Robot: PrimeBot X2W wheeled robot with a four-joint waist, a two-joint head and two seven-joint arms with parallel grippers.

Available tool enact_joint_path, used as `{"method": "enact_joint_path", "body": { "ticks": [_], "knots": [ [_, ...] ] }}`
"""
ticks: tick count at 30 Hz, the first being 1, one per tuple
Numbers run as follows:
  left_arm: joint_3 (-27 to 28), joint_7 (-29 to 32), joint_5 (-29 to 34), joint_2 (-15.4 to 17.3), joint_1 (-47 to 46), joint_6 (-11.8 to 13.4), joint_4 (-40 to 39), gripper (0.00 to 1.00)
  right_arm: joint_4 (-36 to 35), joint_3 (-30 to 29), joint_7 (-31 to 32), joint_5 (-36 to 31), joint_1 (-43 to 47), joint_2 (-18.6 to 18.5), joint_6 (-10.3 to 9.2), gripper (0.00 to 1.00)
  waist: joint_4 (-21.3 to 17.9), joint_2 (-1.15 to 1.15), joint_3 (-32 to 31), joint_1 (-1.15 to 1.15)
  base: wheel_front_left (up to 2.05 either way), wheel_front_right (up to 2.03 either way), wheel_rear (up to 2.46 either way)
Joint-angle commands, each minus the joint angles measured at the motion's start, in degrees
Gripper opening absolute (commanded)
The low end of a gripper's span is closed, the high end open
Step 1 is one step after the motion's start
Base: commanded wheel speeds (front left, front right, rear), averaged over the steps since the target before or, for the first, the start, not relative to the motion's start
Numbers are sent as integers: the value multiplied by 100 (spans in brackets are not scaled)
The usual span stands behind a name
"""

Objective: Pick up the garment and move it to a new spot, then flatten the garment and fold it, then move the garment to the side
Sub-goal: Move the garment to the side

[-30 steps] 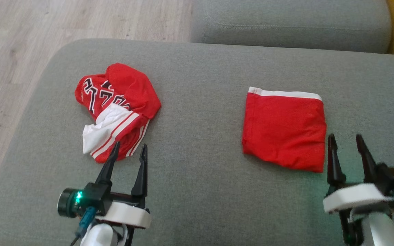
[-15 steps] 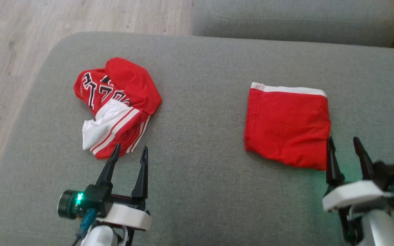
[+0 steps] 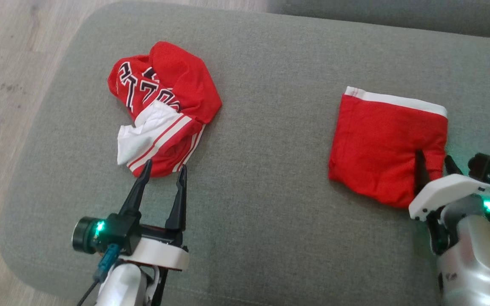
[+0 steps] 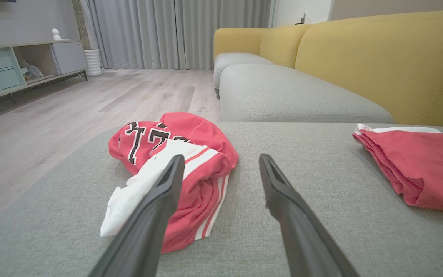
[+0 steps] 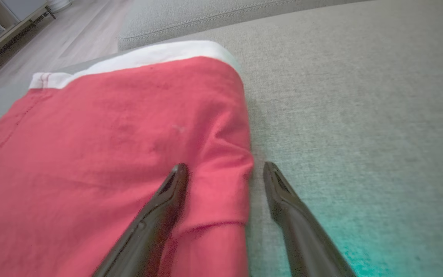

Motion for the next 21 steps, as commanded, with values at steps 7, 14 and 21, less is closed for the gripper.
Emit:
{"method": "enact_joint_path", "body": {
  "ticks": [7, 14, 21],
  "knots": [
    [201, -29, -18, 40, -320, -20, -162, 100, 796, 397, 337, -46, -551, -20, 39, 56, 58, 0, 89, -1, 0, 0, 0],
    [278, -29, -3, 40, -287, 33, -172, 100, 819, 633, -20, -431, -703, -22, 39, 0, -127, 0, -83, -1, 0, 0, 0],
    [267, -29, -38, 40, -177, 113, -202, 100, 325, 1124, -24, -932, -657, -561, 39, 0, -406, 0, -296, -1, 0, 0, 0]
  ]
}}
